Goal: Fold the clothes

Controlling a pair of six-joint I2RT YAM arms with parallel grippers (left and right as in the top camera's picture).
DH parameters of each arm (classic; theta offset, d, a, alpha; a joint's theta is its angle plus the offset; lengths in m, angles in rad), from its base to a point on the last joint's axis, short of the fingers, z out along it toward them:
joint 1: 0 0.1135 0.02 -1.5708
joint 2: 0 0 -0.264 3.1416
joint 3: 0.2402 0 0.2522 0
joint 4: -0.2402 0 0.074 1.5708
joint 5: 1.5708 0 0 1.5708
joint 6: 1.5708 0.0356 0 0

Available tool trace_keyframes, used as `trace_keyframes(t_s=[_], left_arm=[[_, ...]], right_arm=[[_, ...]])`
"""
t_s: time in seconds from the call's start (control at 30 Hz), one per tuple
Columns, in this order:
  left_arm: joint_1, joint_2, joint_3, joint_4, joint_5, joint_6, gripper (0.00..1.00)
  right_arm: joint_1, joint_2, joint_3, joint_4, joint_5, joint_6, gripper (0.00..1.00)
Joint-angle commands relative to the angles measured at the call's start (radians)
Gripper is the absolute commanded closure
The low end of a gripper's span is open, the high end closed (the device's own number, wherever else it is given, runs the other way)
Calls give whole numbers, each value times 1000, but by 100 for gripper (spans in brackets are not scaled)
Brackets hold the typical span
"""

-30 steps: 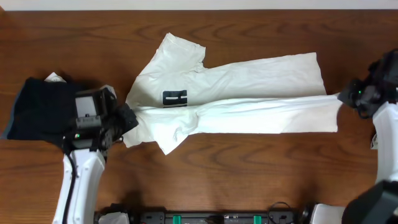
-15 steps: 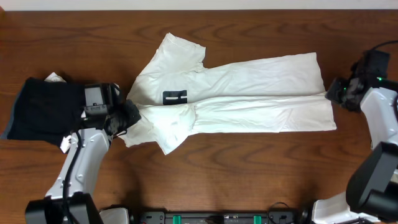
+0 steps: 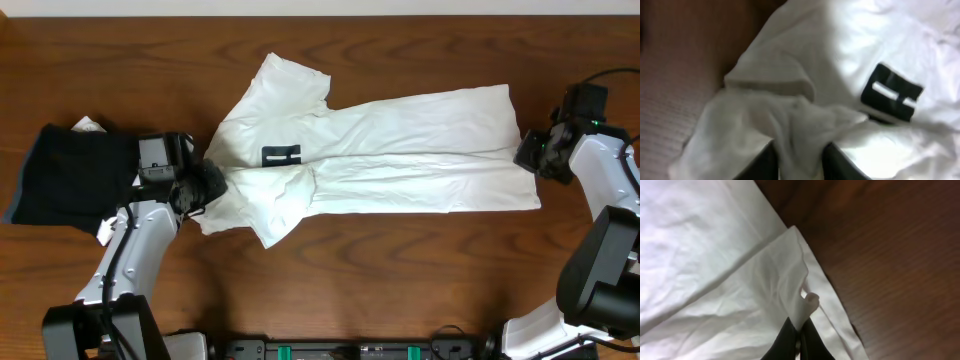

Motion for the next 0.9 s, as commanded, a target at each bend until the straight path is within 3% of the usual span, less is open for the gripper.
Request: trace_keyframes(t_s=[0.0,0.1,0.47,0.87], left_arm=[[6,6,23,-43,-15,-4,57],[6,5,23,-85,-15,20,55],[6,-103,23,-150,48,21,55],[-68,-75,14,-181,101,21,56]], right_arm=[[11,10,1,-29,105,-8,87],[9,10,1,-55,150,-8,78],[6,9,2,-84,22,-37,76],[35,18,1,-41,-71,-114,90]])
